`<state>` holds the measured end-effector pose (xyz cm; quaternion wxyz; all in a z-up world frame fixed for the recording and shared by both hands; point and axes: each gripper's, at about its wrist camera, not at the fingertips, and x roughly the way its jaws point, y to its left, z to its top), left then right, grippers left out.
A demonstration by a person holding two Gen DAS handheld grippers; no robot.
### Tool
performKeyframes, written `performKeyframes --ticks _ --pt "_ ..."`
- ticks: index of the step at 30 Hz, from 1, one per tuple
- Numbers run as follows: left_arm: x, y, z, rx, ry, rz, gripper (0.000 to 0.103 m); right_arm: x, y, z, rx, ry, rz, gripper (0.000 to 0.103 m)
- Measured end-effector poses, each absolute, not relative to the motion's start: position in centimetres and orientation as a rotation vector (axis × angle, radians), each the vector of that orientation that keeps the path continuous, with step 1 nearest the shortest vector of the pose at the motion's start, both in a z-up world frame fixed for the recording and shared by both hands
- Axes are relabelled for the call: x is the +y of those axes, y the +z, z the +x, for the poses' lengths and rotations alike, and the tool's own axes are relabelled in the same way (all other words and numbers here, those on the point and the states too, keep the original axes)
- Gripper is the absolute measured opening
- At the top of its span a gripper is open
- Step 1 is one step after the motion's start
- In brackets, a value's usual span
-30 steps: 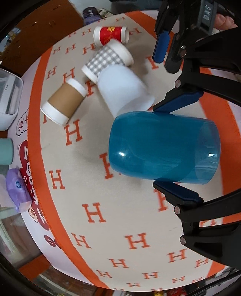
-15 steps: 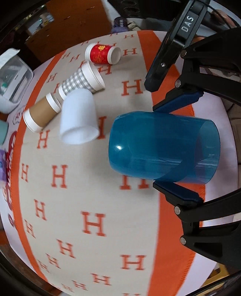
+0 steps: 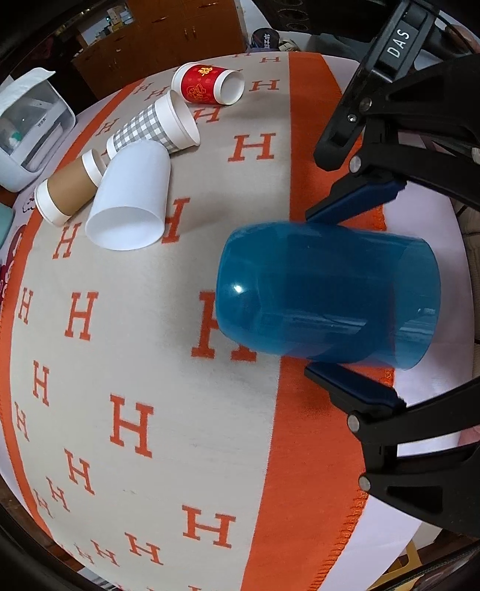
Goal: Flip cup upside down
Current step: 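Lift the blue cup with the left tool and turn it upright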
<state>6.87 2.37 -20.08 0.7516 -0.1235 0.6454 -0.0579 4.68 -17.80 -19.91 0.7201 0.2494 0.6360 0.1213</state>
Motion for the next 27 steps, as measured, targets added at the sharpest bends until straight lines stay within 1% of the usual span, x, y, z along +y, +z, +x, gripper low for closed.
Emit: performKeyframes --ticks 1,2,10,18,20,22,25,27 --pt "2.4 -20.1 7.0 1.411 -0.123 -0.272 0.084 -17.8 -20.0 4.5 1.408 0.274 0.553 0.049" --pt "2.5 -20.1 7.1 1.41 -0.119 -0.276 0.085 -17.8 -20.0 4.5 1.411 0.279 0.551 0.049" --pt "3.4 -19.1 7.1 1.407 -0.172 -0.288 0.086 -17.5 -19.3 4.1 1.397 0.301 0.536 0.049" --pt "4.3 -15.2 5.8 1.313 -0.237 -0.237 0.086 -16.4 -18.2 4.0 1.386 0.355 0.528 0.049" --pt "4.8 -14.3 5.4 1.276 -0.236 -0.225 0.086 -16.1 -18.0 4.0 1.383 0.376 0.531 0.052" --pt "5.4 -13.7 4.9 1.231 -0.227 -0.204 0.086 -15.9 -17.7 3.9 1.377 0.401 0.539 0.058" --pt "6.4 -12.9 4.1 1.152 -0.204 -0.138 0.086 -15.3 -17.4 4.0 1.368 0.442 0.551 0.059" --pt "6.9 -13.0 3.9 1.143 -0.2 -0.125 0.086 -14.8 -17.3 4.1 1.367 0.466 0.556 0.061"
